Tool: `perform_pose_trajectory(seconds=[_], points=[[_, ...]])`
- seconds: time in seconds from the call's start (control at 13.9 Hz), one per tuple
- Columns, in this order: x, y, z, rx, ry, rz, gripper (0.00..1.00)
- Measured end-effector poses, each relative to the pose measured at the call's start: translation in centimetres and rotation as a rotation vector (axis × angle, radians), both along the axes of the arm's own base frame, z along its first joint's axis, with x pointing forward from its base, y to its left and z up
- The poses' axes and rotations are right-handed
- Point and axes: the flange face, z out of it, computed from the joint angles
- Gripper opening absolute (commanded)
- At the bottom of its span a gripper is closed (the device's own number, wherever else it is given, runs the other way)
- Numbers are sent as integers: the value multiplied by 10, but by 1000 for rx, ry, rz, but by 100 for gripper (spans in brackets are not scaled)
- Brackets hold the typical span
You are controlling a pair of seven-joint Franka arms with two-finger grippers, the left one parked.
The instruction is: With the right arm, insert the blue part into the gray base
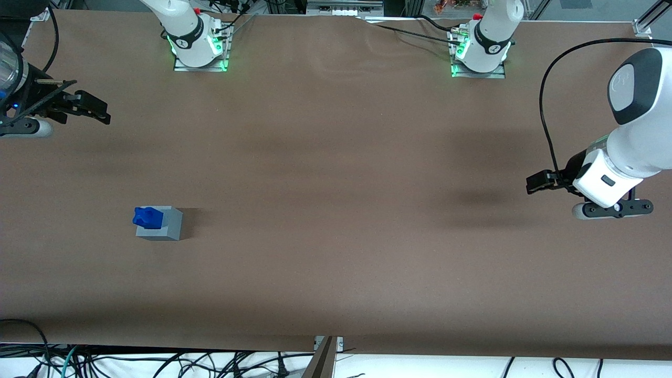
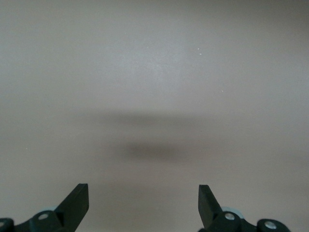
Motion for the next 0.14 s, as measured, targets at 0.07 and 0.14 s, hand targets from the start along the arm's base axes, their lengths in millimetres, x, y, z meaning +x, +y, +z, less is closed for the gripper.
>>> perform_pose_trajectory(seconds=[0.07, 0.14], points=[[1, 1, 0, 0, -5, 1, 99], [1, 2, 1, 0, -11, 3, 99]])
